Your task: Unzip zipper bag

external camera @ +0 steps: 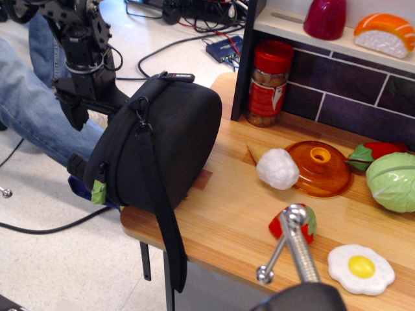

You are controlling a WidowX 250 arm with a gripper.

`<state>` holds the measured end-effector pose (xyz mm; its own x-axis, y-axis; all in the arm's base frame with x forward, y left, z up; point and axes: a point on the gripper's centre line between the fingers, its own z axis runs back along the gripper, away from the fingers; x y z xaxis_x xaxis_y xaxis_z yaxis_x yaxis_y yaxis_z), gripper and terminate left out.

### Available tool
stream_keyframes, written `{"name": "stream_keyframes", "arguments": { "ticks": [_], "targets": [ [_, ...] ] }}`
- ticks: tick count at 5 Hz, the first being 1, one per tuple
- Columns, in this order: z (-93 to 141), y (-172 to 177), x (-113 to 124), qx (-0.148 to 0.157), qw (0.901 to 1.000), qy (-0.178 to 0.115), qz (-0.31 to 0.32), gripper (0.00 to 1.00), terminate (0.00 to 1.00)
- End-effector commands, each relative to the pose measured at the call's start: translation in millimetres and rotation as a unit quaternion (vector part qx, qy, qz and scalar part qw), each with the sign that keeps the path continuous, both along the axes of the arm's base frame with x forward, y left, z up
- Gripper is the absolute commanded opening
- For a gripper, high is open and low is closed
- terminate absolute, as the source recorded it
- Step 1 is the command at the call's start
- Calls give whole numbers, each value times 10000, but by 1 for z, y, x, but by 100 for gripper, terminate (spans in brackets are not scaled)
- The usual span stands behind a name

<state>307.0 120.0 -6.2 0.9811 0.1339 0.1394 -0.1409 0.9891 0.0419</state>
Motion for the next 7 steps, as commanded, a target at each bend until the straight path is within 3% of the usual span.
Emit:
{"name": "stream_keyframes", "arguments": {
  "ticks": [1, 2, 3, 4, 5, 6, 7],
  "targets": [
    [57, -15, -36, -117, 9884, -586, -1396, 100, 0],
    [77, -16, -69, -309, 9823, -641, -1735, 100, 0],
    [81, -26, -97, -483, 9785, -395, -1966, 100, 0],
    [74, -45, -126, -455, 9829, -215, -1770, 100, 0],
    [64, -60, -141, -477, 9857, 320, -1587, 100, 0],
    [54, -77, -152, -423, 9847, 250, -1675, 100, 0],
    [52, -87, -143, -392, 9875, 46, -1525, 100, 0]
  ]
}}
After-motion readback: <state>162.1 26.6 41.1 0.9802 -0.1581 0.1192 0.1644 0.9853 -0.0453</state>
